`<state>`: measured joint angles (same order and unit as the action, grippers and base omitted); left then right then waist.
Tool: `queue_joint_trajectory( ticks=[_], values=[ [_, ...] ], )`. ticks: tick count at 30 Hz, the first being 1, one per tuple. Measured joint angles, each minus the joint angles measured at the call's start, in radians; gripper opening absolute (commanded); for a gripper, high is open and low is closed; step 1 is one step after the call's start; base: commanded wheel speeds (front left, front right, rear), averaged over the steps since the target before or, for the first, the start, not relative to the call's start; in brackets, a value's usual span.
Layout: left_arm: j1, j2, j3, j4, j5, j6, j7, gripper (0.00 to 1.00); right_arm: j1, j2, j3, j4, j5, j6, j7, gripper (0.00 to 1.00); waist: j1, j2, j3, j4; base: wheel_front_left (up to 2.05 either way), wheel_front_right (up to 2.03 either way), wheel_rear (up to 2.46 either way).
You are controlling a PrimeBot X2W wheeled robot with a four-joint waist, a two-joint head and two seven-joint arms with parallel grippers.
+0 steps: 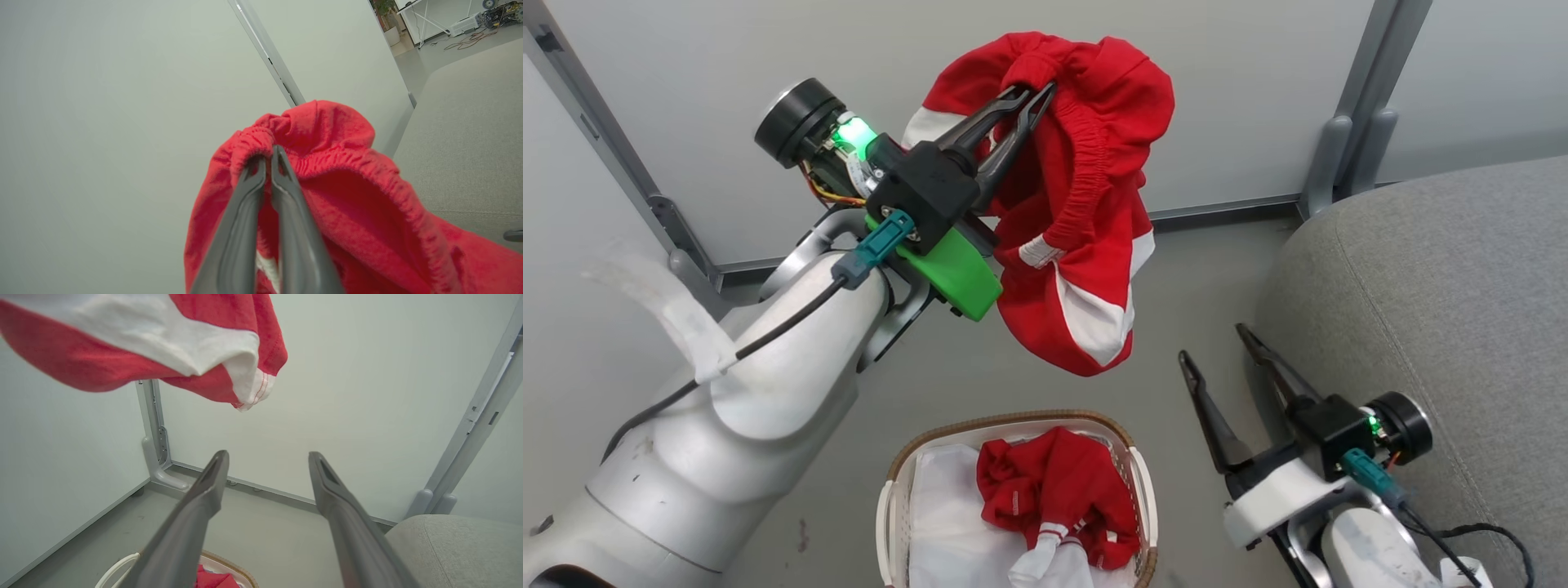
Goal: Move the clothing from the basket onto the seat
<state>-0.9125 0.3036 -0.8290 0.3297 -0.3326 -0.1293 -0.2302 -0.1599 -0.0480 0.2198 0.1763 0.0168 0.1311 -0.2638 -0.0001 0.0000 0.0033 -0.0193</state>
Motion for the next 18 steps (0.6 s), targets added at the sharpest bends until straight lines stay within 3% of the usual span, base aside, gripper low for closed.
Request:
queue_joint_trajectory(
  ticks=[8, 18],
  values=[
    [-0.036, -0.051, -0.052, 0.039, -0.015, 0.0, 0.001, 0.0, -0.067, 0.0, 0.15, 0.046, -0.009, 0.0, 0.0, 1.0, 0.0, 0.0, -0.003, 0.022, 0.0, 0.0, 0.0],
    [-0.042, -0.074, -0.088, 0.052, -0.035, 0.0, -0.009, 0.0, -0.104, 0.0, 0.102, -0.06, -0.015, 0.0, -0.001, 1.0, 0.0, 0.0, -0.006, 0.044, 0.0, 0.0, 0.0]
  ],
)
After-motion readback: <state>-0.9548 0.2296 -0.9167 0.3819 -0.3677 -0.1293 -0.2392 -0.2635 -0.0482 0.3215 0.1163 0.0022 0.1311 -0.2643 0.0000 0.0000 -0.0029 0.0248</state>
